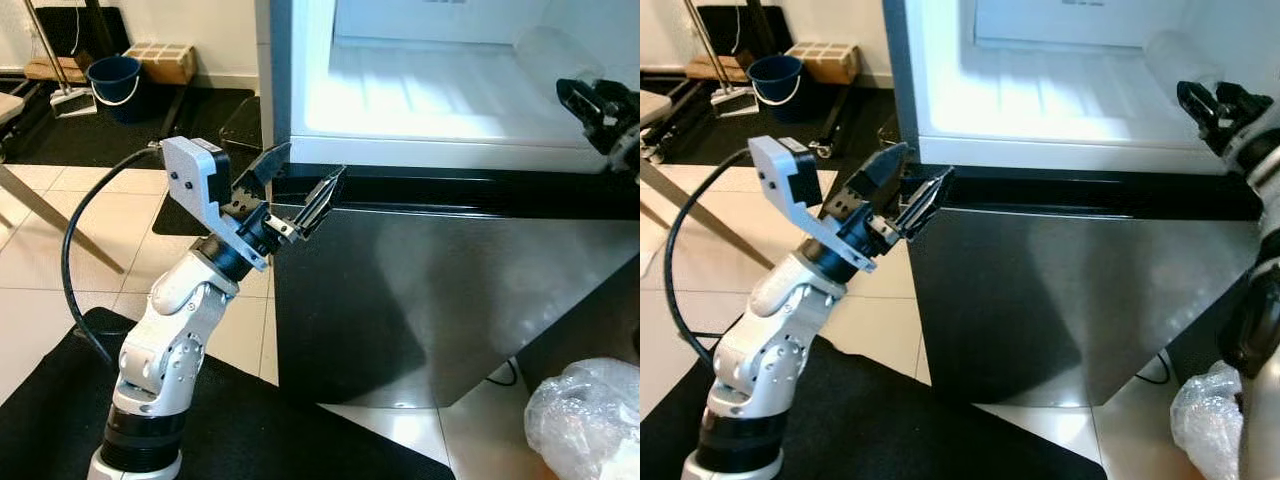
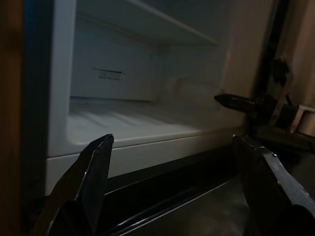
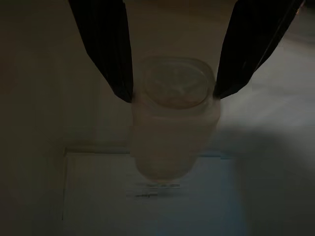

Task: Restocking fridge

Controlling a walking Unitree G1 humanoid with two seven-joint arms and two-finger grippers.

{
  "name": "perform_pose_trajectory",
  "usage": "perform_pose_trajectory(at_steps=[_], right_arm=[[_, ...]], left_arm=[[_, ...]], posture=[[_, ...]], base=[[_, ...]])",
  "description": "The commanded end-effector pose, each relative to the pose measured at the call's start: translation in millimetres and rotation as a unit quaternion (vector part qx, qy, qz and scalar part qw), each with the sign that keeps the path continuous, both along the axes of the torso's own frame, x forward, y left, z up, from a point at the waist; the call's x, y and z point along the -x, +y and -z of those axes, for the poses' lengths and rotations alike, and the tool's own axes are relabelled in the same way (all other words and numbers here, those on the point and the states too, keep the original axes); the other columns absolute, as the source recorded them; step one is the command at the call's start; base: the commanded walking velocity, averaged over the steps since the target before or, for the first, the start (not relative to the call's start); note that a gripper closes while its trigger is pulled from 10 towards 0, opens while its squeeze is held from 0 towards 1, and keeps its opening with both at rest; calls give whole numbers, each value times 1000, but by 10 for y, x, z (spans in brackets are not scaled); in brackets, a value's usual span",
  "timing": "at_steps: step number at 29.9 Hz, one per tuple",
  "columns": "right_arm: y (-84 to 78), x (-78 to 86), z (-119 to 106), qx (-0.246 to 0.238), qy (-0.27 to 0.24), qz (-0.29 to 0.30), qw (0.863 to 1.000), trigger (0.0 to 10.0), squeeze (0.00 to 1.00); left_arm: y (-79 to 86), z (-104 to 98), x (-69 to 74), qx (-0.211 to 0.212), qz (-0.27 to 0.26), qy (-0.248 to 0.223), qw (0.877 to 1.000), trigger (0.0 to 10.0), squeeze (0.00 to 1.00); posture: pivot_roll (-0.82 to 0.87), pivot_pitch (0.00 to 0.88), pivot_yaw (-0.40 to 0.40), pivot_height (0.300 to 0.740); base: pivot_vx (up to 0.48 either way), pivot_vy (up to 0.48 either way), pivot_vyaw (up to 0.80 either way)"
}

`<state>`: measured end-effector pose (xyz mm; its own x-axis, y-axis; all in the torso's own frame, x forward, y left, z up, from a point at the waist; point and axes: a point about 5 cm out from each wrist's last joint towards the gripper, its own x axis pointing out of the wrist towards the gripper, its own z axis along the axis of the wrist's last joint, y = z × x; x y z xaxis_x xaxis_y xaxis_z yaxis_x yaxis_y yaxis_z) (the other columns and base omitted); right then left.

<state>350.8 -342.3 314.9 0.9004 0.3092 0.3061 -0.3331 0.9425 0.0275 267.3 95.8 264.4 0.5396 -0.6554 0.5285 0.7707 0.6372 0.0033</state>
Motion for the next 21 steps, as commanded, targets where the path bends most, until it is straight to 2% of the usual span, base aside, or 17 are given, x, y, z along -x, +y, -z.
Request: perform_pose_trajectory(at_steps=[1,6,8,9,10,11,17,19,20,21], right_arm=[[-29,74,-47,-1,-28,-31,999,10000,0],[-36,114,-16,-3,-36,-55,998,10000,0],[-20,182,13,-5,-54,-103,993,10000,0],[-20,182,13,-5,-54,-103,993,10000,0],[8,228,43,-8,-66,-141,988,10000,0],[8,228,43,-8,-66,-141,988,10000,0],[85,289,154,-30,-78,-203,976,10000,0],[85,289,154,-30,-78,-203,976,10000,0],[165,289,240,-39,-73,-235,968,10000,0],[165,289,240,-39,-73,-235,968,10000,0]], left_arm=[[-44,20,18,6,22,3,1000,10000,0],[-52,26,19,6,28,3,1000,10000,0],[-66,30,25,6,38,3,999,10000,0],[-66,30,25,6,38,3,999,10000,0],[-69,21,35,12,47,2,999,10000,0],[-69,21,35,12,47,2,999,10000,0],[-66,-14,91,46,94,12,994,10000,0],[-66,-14,91,46,94,12,994,10000,0],[-42,-56,157,82,141,16,986,10000,0],[-42,-56,157,82,141,16,986,10000,0]], posture=[[67,18,-15,740],[63,14,-13,740],[59,11,-12,740],[59,11,-12,740],[56,11,-13,740],[56,11,-13,740],[56,5,-11,740],[56,5,-11,740],[56,4,-8,740],[56,4,-8,740]], base=[[0,0,0],[0,0,0],[0,0,0],[0,0,0],[0,0,0],[0,0,0],[0,0,0],[0,0,0],[0,0,0],[0,0,0]])
